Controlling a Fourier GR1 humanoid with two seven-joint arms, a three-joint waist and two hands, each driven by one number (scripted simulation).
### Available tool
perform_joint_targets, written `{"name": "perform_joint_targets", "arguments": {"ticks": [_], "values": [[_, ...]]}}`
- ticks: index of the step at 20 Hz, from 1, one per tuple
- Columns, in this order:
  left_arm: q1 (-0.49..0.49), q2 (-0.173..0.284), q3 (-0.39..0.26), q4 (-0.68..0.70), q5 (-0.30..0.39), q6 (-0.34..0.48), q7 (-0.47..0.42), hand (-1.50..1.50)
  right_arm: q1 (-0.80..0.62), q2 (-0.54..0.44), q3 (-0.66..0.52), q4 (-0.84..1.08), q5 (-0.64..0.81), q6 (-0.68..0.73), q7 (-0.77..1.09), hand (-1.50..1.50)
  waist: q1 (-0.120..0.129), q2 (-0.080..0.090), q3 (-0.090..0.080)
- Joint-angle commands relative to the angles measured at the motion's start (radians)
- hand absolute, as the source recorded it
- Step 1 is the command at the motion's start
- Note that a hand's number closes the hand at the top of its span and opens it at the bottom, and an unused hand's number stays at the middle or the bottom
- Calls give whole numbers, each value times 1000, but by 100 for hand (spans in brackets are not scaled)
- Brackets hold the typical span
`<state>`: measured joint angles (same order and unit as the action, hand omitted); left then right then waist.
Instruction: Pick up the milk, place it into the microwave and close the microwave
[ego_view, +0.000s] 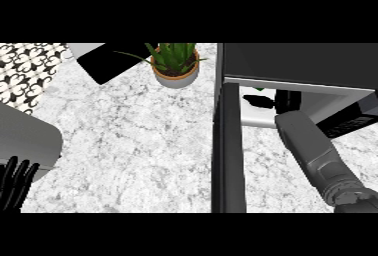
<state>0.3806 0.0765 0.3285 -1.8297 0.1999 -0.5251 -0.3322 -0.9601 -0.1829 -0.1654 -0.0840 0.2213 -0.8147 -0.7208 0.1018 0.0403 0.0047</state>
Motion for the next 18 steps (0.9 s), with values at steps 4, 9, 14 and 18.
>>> {"name": "perform_joint_targets", "arguments": {"ticks": [4, 9, 14, 18], "values": [[55, 8, 29, -31, 14, -27, -34, -150, 62, -10, -34, -36, -29, 43, -80, -150, -18, -10, 0], [62, -29, 12, -39, -23, 0, -47, -150, 114, 2, -58, -58, -55, 143, -152, -150, -39, -17, -1], [86, -35, 0, -34, -23, -22, -42, -150, 104, 22, -81, -74, -90, 295, -159, -150, -59, -26, -2], [151, -58, -40, -85, -57, -33, -62, -150, 175, 16, -89, -91, -106, 385, -220, -150, -72, -32, -3]]}}
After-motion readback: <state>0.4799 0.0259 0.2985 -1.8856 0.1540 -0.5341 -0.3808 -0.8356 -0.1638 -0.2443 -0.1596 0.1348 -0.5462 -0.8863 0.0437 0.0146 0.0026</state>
